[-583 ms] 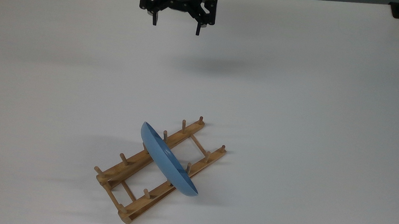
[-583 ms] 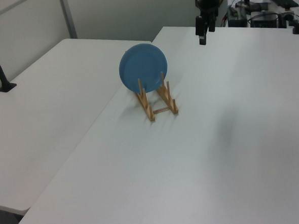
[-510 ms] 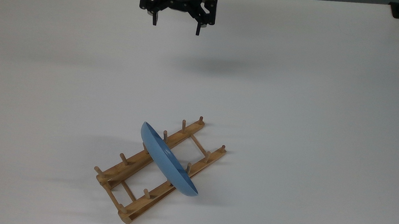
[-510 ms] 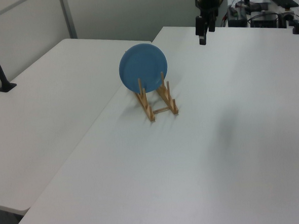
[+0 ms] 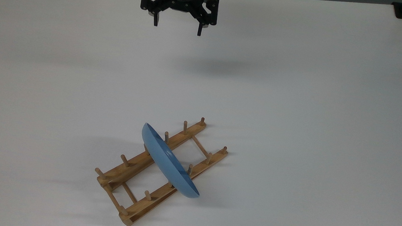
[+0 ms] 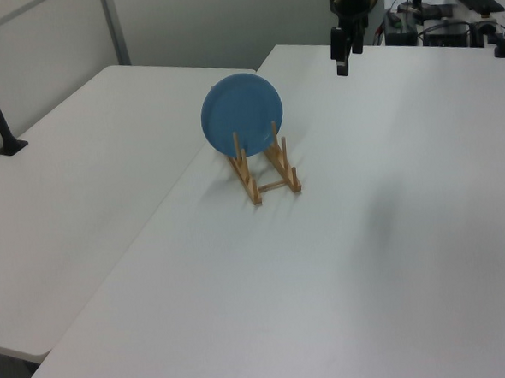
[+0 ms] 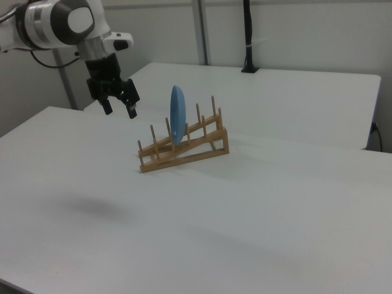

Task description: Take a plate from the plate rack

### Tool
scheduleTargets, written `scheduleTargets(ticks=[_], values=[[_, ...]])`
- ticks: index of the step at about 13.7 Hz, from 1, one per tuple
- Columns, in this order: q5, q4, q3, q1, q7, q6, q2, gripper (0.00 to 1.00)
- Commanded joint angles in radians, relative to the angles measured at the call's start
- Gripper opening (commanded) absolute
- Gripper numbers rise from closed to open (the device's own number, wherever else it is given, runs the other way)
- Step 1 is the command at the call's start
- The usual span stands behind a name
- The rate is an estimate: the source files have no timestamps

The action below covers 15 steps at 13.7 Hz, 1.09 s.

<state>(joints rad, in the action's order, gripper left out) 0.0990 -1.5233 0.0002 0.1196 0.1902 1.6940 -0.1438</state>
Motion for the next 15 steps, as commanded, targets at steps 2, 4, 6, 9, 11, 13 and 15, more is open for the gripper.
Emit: scheduleTargets(ticks=[2,4,6,9,11,13,15], values=[[-0.005,0.011,-0.006,-0.015,-0.015,0.221,-0.040,1.00],[0.049,0.034,-0.008,-0.018,-0.012,0.347,-0.104,1.00],[0.122,0.045,-0.009,-0.026,0.021,0.517,-0.166,0.87],[0.284,0.048,-0.011,-0.035,0.148,0.709,-0.250,0.64],[0.344,0.048,-0.011,-0.035,0.196,0.748,-0.275,0.48],[0.366,0.061,-0.011,-0.035,0.210,0.756,-0.292,0.38],[0.367,0.075,-0.011,-0.035,0.210,0.756,-0.303,0.28]])
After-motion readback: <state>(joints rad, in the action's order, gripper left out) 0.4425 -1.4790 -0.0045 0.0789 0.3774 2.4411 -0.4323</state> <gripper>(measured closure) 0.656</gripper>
